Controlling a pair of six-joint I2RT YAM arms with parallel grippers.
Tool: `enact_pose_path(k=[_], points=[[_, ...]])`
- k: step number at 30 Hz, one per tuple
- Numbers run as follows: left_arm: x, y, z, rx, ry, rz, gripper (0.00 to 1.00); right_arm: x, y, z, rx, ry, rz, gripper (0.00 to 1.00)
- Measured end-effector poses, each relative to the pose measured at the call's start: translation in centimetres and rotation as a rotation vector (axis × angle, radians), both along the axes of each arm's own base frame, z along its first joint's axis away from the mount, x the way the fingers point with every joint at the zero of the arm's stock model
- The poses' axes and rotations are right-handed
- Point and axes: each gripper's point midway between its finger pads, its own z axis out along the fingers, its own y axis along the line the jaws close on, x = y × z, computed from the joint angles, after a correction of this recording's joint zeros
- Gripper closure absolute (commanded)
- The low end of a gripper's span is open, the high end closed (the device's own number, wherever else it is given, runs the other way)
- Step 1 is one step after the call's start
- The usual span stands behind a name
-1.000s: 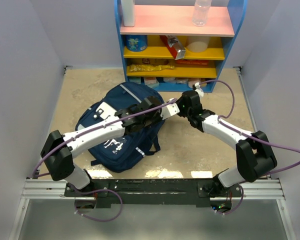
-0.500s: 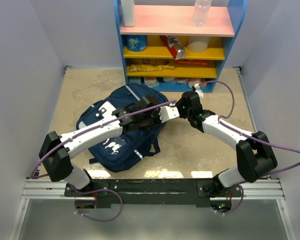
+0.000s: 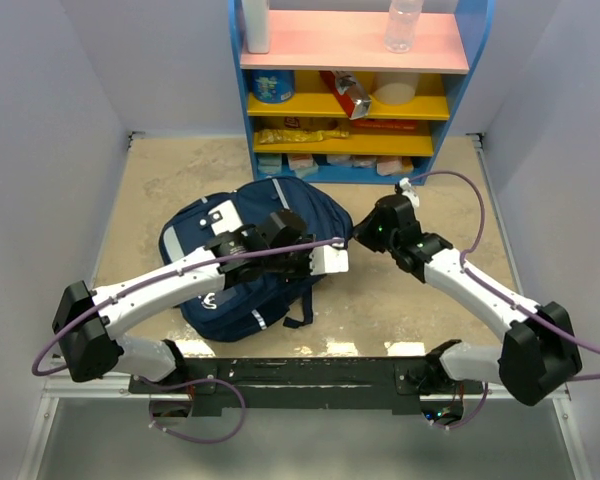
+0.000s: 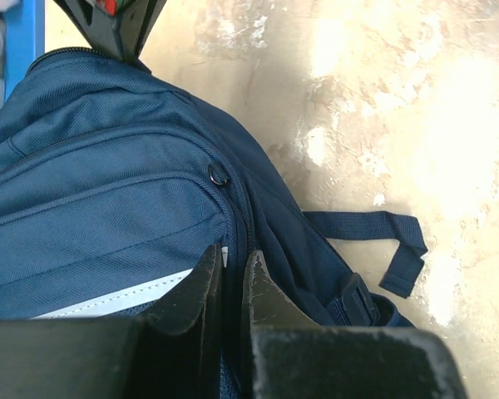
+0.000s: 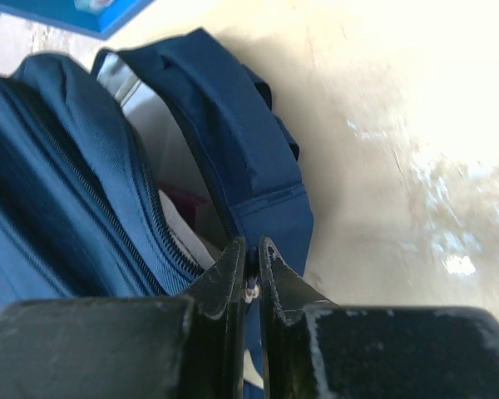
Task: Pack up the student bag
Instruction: Zip the student bag at the center of the board.
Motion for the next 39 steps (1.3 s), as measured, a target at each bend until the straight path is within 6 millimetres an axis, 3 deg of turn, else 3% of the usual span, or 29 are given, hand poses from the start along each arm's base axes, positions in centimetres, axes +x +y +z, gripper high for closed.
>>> enact_pose_path(k=[12,25,31,36,39], points=[[-0.4,-0.2,0.2,-0.004,-0.046,-0.025,1.0,-5.6,-2.3,-0.8,0.083,0.002,-0.022,1.0],[0.3,-0.4,0.6,0.071,-0.038,-0.032,1.0,-6.8,-2.3,-0.5,0.096,0.009,-0.008,1.0],[-2.0,-0.8,0.4,0.089,0.015,-0.155,1.0,-7.2,-2.6,-1.0,0.06,0.031,0.002,1.0],[-4.4,-0.8,0.3,0.121,0.013,-0.256,1.0,-5.7,-2.0,-1.4,-0.001,0.074,0.015,1.0],[-4.5,-0.4,0.3,0.125,-0.003,-0.263,1.0,-5.2,-2.1,-1.2,-0.025,0.079,0.016,1.0]])
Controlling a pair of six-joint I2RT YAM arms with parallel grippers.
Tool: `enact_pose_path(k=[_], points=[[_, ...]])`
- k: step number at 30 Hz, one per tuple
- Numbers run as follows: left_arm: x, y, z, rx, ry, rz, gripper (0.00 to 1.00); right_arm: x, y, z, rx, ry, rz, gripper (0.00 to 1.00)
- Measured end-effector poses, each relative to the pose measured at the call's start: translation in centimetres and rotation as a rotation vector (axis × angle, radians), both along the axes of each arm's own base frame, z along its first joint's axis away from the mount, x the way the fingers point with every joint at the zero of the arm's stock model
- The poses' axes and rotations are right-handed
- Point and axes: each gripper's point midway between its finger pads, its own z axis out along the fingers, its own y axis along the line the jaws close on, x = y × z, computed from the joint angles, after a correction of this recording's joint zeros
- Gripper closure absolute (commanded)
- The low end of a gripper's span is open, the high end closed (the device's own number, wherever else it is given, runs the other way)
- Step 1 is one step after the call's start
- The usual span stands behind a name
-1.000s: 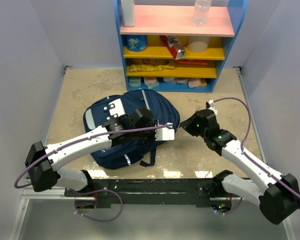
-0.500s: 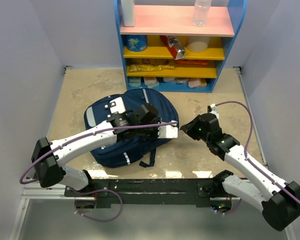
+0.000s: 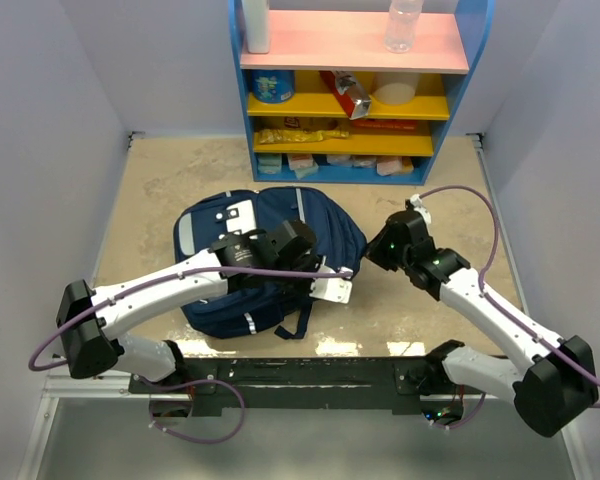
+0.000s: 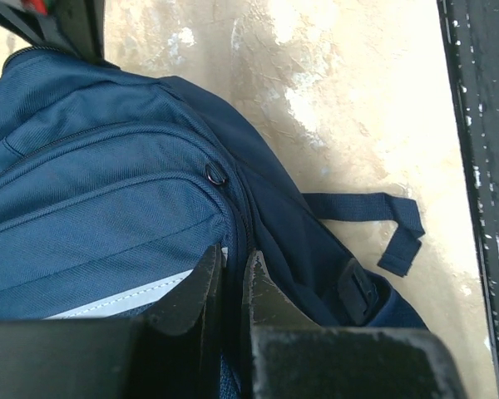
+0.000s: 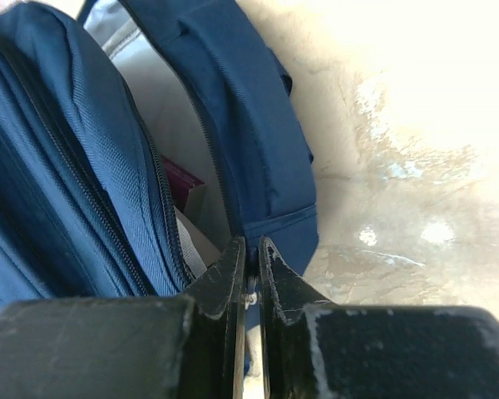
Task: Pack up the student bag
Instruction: Zip the student bag at the center of the board.
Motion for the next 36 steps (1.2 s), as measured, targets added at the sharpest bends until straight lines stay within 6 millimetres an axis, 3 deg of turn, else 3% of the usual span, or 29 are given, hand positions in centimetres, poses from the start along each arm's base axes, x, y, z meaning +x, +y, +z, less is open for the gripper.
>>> enact_pose_path(k=[10,25,26,27,29,32,33,36], points=[[-0.7,0.2,0.0,-0.034,-0.062,-0.071,1.0,-1.5,-1.6,1.3,-0.006,0.006,-0.001,1.0],[-1.1,0.3,-0.3,0.017,-0.144,-0.184,1.0,0.5,-3.0,0.8,-0.009,0.073,0.014,1.0],[-1.2,0.4,-0.4,0.022,-0.148,-0.186,0.95,0.7,-3.0,0.6,-0.009,0.082,0.014,1.0],[-1.1,0.4,-0.4,0.026,-0.153,-0.182,0.67,1.0,-2.8,0.5,-0.003,0.093,0.019,1.0],[-0.9,0.5,-0.3,0.031,-0.165,-0.16,0.53,1.3,-2.6,0.4,0.009,0.096,0.024,1.0],[-0.4,1.3,0.0,0.053,-0.175,-0.095,0.23,1.3,-3.1,1.3,0.039,0.039,0.009,1.0],[-0.4,1.8,0.2,0.06,-0.179,-0.074,0.0,1.2,-3.4,1.6,0.048,0.016,0.0,1.0],[0.0,2.3,2.1,0.013,-0.195,0.005,0.0,0.1,-4.4,1.8,0.072,-0.035,-0.031,1.0]])
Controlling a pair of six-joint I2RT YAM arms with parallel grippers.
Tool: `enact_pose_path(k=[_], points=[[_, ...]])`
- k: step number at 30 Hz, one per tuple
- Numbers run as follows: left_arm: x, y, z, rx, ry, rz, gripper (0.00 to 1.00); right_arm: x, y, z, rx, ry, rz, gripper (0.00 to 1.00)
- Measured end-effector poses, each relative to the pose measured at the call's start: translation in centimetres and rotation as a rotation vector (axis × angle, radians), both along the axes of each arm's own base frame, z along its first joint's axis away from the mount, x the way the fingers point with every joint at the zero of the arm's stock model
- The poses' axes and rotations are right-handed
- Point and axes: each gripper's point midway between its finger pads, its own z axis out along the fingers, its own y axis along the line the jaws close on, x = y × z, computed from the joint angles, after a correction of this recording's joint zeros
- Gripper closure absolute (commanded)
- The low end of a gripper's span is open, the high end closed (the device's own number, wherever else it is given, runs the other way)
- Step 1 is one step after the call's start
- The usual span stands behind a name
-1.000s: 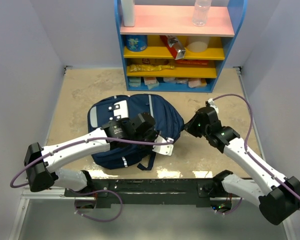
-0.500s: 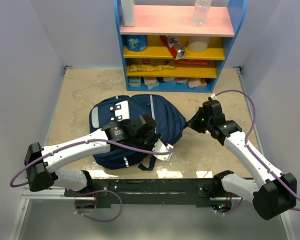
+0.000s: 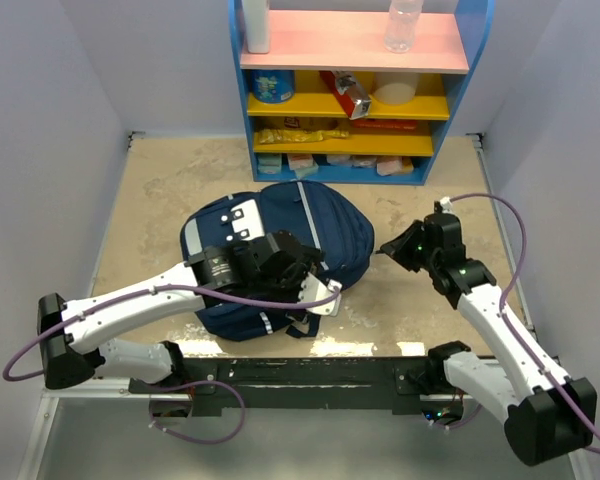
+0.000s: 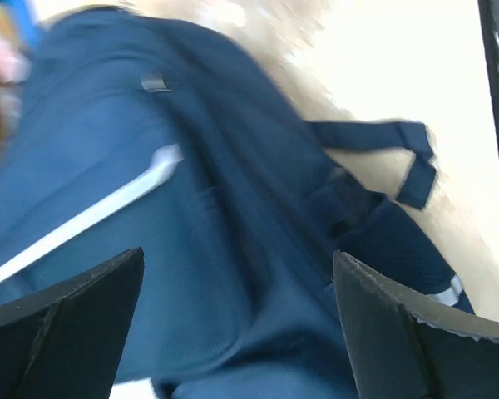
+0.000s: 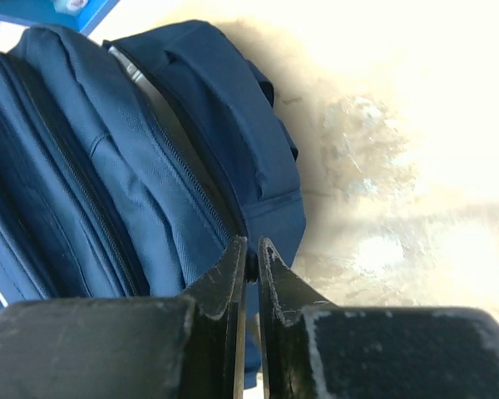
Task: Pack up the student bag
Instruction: Zip the student bag at the center of the board.
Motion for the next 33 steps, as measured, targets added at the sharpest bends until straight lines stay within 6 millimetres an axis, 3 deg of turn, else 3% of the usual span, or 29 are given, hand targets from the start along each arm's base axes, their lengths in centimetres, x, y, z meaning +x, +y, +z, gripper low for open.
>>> enact_pose_path(k=[3,5,8,12,16,21,29,31,33], points=[[-0.3,-0.9,2.7,-0.077,-0.01,0.008,0.0,-0.9,-0.5,-0.1,0.013,-0.016,-0.015,1.0],[-1.0,-2.8,5.2,-0.149,-0.031,-0.011,0.0,-1.1,-0.5,0.1,0.018,-0.023,-0.014,1.0],[-1.5,-5.2,6.5,-0.203,-0.079,-0.026,0.0,-1.2,-0.5,0.2,0.022,-0.026,-0.011,1.0],[-0.4,-8.5,4.7,-0.159,-0.094,-0.012,0.0,-1.4,-0.5,0.3,0.024,-0.03,-0.008,1.0],[0.6,-11.2,1.2,-0.099,-0.09,-0.009,0.0,-1.9,-0.4,0.3,0.032,-0.036,0.0,1.0],[0.8,-12.5,-1.9,-0.05,-0.085,-0.008,0.0,-2.4,-0.3,0.4,0.039,-0.034,0.01,1.0],[2.3,-13.5,-4.0,-0.038,-0.131,0.033,0.02,-3.3,-0.3,0.6,0.049,-0.035,0.024,1.0],[2.9,-13.7,-5.1,-0.016,-0.142,0.051,0.08,-3.5,-0.3,0.7,0.052,-0.037,0.027,1.0],[3.2,-13.7,-6.1,0.003,-0.142,0.06,0.38,-3.8,-0.3,0.8,0.055,-0.035,0.031,1.0]])
